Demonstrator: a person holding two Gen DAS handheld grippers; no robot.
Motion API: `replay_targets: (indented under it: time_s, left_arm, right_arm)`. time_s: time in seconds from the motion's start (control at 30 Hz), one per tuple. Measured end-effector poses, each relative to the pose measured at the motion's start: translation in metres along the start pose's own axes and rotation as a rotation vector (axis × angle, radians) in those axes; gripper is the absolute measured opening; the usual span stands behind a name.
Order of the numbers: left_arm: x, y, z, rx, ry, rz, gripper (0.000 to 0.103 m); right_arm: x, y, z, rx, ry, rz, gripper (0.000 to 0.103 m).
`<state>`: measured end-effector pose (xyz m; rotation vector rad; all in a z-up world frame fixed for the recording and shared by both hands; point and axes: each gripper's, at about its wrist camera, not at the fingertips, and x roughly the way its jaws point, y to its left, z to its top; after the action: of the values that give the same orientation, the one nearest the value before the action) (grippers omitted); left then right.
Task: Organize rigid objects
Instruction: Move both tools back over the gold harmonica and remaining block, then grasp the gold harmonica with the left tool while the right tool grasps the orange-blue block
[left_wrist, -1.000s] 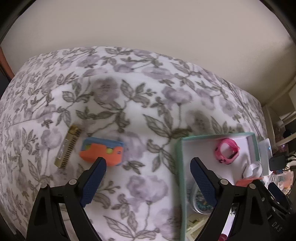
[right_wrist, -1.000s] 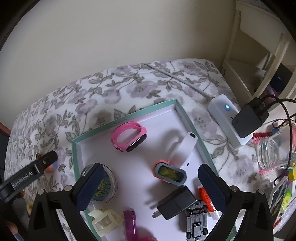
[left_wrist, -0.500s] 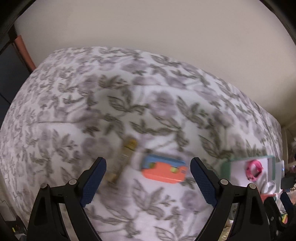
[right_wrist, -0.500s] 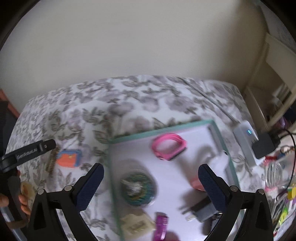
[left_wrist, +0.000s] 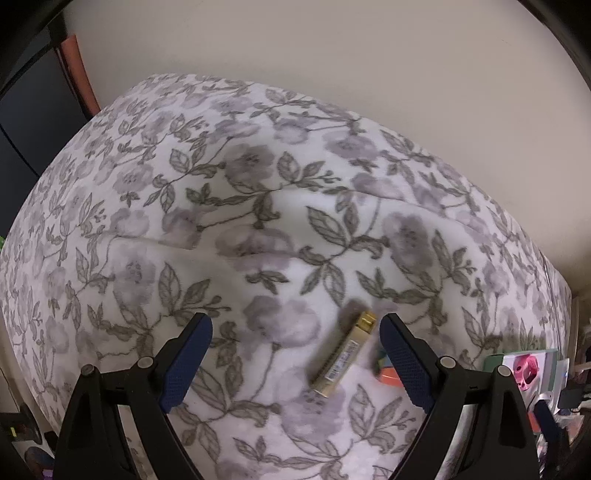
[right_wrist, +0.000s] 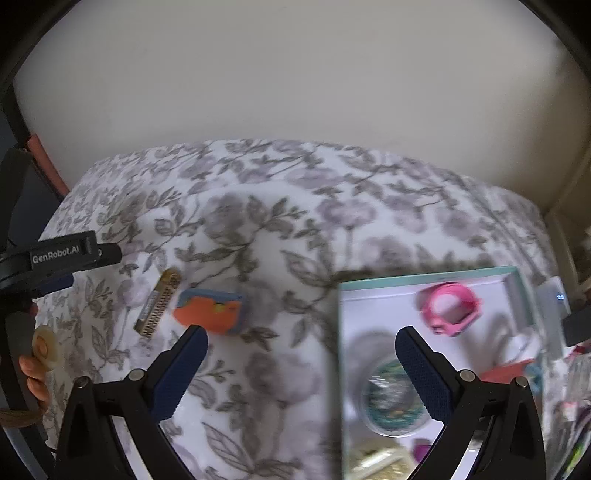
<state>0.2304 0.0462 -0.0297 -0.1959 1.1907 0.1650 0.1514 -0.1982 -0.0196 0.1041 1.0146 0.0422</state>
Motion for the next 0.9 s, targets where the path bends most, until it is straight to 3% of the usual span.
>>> replay_targets:
  time_s: [0.23, 0.4, 0.7, 0.9]
  left_arm:
    - [0.011, 0.004, -0.001, 0.014, 0.031, -0.007, 0.092]
    - [0.026, -0.004, -0.005, 0.059, 0.077, -0.027, 0.092]
    - [0.048, -0.012, -0.014, 0.092, 0.153, -0.06, 0.092]
    - [0.054, -0.012, -0.015, 0.109, 0.161, -0.051, 0.092]
  right_arm:
    - [0.024, 0.03, 0.001, -0.036, 0.013, 0.046, 0.103]
    - [0.052, 0.046, -0.008, -0.108, 0.064, 0.018, 0.103]
    - [0.091, 0.045, -0.015, -0.132, 0.115, -0.018, 0.103]
    - [0.095, 0.046, -0.008, -0.154, 0.085, -0.018, 0.103]
